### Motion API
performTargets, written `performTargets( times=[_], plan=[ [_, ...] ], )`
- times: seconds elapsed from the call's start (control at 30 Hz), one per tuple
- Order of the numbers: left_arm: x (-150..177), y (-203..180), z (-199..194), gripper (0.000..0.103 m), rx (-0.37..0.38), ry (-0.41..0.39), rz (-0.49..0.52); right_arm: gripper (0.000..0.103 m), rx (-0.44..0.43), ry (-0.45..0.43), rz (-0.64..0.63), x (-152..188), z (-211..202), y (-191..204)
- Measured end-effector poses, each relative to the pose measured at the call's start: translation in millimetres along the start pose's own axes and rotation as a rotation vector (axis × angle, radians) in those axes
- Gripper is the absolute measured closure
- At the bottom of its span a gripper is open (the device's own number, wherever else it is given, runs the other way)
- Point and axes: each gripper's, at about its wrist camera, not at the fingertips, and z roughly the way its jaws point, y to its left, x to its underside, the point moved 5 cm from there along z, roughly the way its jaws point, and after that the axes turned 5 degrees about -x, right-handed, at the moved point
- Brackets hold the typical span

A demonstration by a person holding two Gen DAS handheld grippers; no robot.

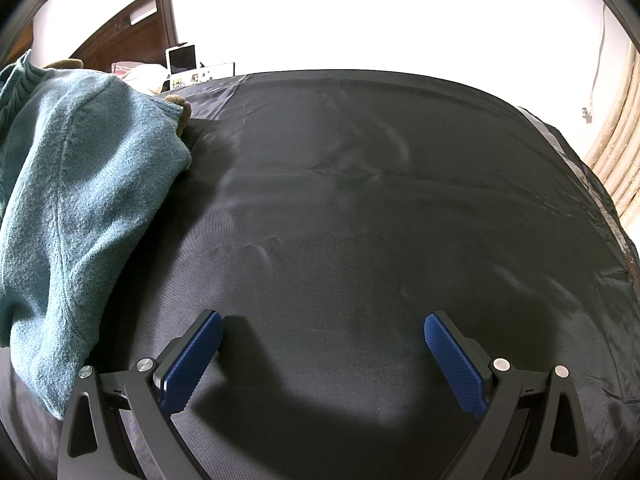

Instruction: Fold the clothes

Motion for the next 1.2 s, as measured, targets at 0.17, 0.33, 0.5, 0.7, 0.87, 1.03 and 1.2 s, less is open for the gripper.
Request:
performTargets(
  times=[0.17,0.33,0.5,0.7,0.87,1.03,1.2],
  plan=[
    [4.2,-0.5,7.2,0.001,-0.017,0.021,0.017,0.001,0.000,0.000,0.000,0.0,-0.1,0.0],
    [8.4,-1.0,14.3,0.001,-0.033,0.043,0.035,0.001,0.000,0.000,0.000,-0.1,-0.1,0.0],
    [12.5,-1.5,21.5,0.001,-0.050,0.064,0.052,0.001,0.000,0.000,0.000,-0.1,-0.1,0.0],
    [13.8,3.8,26.1,0.001,-0.058,0.076,0.045,0.001,0.000,0.000,0.000,-0.1,-0.1,0.1],
    [11.4,9.9,28.8,0.001,-0.067,0.084,0.029,0.001,-0.001,0.003,0.003,0.2,-0.8,0.3],
    [11.3,13.8,31.5,0.001,-0.077,0.086,0.027,0.001,-0.061,-0.034,0.054,1.3,-14.6,6.8],
    [12.4,16.0,33.4,0.001,-0.084,0.091,0.028,0.001,-0.153,-0.198,-0.004,-8.3,-60.3,33.3]
  ],
)
